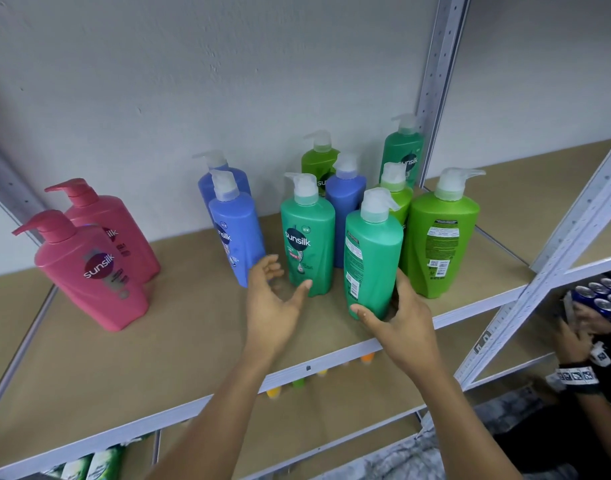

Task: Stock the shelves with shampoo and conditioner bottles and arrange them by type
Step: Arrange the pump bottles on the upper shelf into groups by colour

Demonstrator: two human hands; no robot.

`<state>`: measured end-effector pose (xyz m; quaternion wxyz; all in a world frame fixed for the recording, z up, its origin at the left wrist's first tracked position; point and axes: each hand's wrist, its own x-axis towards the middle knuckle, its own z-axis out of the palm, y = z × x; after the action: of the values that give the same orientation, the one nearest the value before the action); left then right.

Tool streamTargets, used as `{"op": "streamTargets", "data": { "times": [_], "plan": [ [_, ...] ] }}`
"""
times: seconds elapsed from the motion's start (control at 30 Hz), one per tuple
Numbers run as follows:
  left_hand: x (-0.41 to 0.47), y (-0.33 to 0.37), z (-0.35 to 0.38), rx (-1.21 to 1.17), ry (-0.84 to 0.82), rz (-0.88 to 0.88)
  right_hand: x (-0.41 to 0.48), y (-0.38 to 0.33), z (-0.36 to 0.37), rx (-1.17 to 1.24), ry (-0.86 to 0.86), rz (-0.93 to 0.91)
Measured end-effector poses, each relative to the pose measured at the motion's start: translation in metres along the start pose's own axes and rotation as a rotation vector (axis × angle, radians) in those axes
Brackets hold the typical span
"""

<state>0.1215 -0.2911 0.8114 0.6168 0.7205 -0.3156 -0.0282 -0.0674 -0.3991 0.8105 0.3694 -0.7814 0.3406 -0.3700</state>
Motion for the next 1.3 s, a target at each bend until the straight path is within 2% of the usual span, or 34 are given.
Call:
{"op": "streamTargets", "data": {
  "times": [0.1, 0.17, 0.5, 0.67, 1.07, 1.3],
  "plan": [
    [0.008, 0.006, 0.013, -0.082, -0.216, -0.055, 0.000, 0.001, -0.002, 0.001, -0.011, 0.011],
    [0.013, 0.005, 0.018, -0.037, -0.252, -0.055, 0.000, 0.001, -0.002, 0.003, -0.017, 0.017],
    [0.015, 0.003, 0.014, 0.141, -0.149, -0.033, -0.001, 0.001, -0.001, -0.018, -0.007, 0.011],
    [0.003, 0.008, 0.001, 0.059, -0.190, -0.087, 0.000, 0.000, -0.001, -0.005, -0.006, 0.000],
    [-0.028, -0.007, -0.099, 0.042, -0.024, -0.210, 0.000, 0.002, 0.002, 0.070, 0.001, 0.000],
    [0.003, -0.024, -0.138, -0.018, -0.015, -0.141, -0.001, -0.004, 0.006, 0.115, -0.005, 0.022]
  ]
}}
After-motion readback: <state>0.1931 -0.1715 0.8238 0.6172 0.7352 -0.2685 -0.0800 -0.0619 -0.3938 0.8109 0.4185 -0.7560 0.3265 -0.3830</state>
